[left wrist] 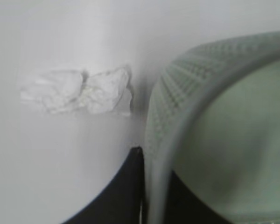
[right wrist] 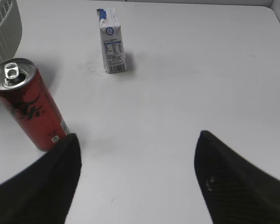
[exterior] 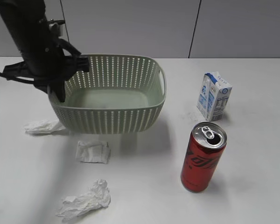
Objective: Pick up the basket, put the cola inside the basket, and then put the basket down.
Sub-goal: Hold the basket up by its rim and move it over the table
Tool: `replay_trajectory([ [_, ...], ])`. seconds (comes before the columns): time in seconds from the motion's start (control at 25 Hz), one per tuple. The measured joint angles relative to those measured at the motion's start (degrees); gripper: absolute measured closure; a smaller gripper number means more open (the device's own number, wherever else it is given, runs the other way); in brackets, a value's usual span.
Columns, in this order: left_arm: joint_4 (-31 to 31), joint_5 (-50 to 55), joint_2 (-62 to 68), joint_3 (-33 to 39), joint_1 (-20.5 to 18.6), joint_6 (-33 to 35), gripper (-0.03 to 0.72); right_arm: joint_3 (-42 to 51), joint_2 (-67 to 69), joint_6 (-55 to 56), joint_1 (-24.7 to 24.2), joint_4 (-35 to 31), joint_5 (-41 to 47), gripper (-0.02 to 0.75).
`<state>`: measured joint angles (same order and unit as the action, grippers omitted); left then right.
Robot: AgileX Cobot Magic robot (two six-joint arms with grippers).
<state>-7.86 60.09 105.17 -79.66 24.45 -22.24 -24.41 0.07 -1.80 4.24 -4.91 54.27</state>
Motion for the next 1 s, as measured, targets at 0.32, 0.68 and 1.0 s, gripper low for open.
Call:
replay_trajectory([
  [0.32,1.84,-3.59,-7.39,7.83,0.00,0.26,0.686,-9.88,19.89,-1.19,0.00,-5.69,0.58,0.167],
  [0.68,-1.92,-8.08,-6.85,8.11,-0.09,4.39,0.686,-25.72,49.84,-5.68,2.18,-13.40,5.87,0.167],
  [1.0,-1.92,-8.80,-2.79,8.12,-0.46,5.56,0.686,-33.40,67.66,3.48,21.82,-6.88,7.05,0.167],
])
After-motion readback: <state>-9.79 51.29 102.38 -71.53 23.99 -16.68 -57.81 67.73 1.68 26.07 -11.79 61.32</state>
